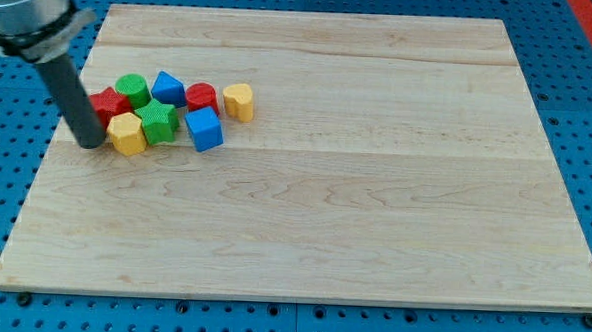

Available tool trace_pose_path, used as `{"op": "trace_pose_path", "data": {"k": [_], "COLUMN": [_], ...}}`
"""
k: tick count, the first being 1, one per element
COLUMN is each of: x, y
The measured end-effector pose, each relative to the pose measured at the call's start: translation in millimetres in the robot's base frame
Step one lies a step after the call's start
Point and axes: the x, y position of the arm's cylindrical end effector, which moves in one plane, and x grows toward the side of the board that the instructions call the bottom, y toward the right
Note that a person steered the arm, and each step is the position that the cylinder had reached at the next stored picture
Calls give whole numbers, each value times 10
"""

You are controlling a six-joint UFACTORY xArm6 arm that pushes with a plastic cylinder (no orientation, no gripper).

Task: Move the yellow hexagon to the bottom left of the green star

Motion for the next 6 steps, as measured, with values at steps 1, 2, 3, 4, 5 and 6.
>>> {"op": "trace_pose_path", "data": {"k": [1, 2, 3, 4, 5, 6], "x": [27, 56, 56, 56, 8, -77], "y": [14, 13, -99, -222, -181, -162]}}
